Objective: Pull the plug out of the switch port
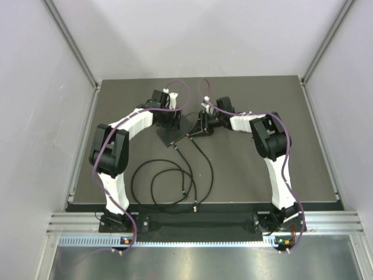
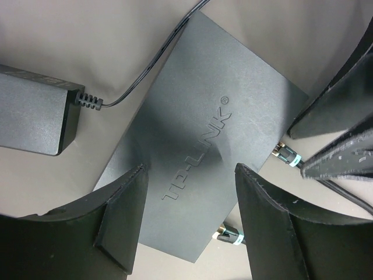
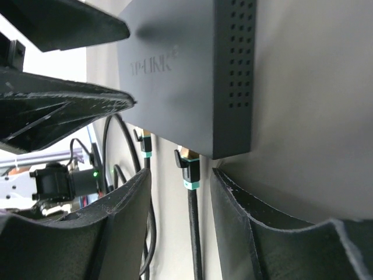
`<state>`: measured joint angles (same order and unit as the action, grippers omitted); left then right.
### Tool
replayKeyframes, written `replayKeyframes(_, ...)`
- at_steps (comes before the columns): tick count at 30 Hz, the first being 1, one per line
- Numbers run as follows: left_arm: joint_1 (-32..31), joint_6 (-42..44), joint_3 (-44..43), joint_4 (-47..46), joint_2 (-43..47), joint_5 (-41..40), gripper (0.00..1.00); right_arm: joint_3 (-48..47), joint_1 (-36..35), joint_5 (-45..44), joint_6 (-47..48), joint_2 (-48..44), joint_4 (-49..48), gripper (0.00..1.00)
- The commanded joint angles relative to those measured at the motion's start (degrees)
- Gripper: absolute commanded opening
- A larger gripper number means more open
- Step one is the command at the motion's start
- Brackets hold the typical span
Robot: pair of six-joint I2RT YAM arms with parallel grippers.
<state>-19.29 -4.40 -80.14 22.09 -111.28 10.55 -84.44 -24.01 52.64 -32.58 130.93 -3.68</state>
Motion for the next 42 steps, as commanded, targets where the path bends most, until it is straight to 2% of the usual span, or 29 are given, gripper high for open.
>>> replayKeyframes(1, -0.7, 1.9, 0.2, -1.1, -1.3, -1.8, 0.67, -1.5, -1.4, 1.7, 0.8, 2.1, -1.2, 0.46)
replayKeyframes(10, -3.1, 5.2, 1.8, -1.5, -1.4, -4.1, 0.69, -2.8, -1.3, 2.5, 0.3, 4.5, -2.2, 0.45)
replayKeyframes(11, -3.4, 5.3, 2.0, -1.5, -1.4, -4.4, 0.69, -2.8, -1.4, 3.0, -1.2, 4.7, -4.0, 0.44)
replayKeyframes(13, -3.4, 5.3, 2.0, -1.4, -1.5, -4.8, 0.69, -2.1, -1.4, 3.4, -3.1, 5.2, -6.6, 0.35)
replayKeyframes(16, -3.4, 5.4, 2.1, -1.3, -1.7, -4.8, 0.69, -0.9, -1.3, 4.0, -7.6, 5.6, -11.3, 0.35)
replayKeyframes(18, -3.4, 5.2, 2.1, -1.3, -2.0, -5.1, 0.69, -0.6, -1.2, 2.7, -8.2, 5.6, -11.3, 0.29)
replayKeyframes(20, -3.4, 5.0, 1.9, -1.1, -2.3, -5.0, 0.69, 0.9, -1.3, 1.9, -11.3, 5.3, -13.8, 0.29)
replayKeyframes(22, -3.4, 4.9, 1.9, -1.0, -2.5, -4.6, 0.69, 3.4, -1.2, 1.8, -16.6, 5.3, -20.5, 0.31)
replayKeyframes(27, -3.3, 4.9, 2.1, -0.7, -2.7, -4.7, 0.68, 5.9, -1.2, -0.1, -22.0, 5.5, -25.3, 0.32)
replayKeyframes(34, -3.4, 4.8, 2.3, -0.8, -2.9, -4.3, 0.68, 5.4, -1.6, -4.7, -19.7, 4.2, -18.1, 0.24)
replayKeyframes(37, -3.4, 4.6, 2.3, -0.8, -3.1, -3.9, 0.68, 5.2, -1.5, -7.5, -18.6, 3.7, -14.1, 0.13)
replayKeyframes(39, -3.4, 4.5, 2.2, -0.8, -3.2, -3.7, 0.68, 5.9, -1.6, -8.9, -18.8, 3.2, -12.9, 0.02)
replayKeyframes(42, -3.4, 4.5, 2.4, -0.8, -3.3, -4.0, 0.68, 5.4, -1.7, -12.4, -18.1, 2.4, -8.2, 0.0)
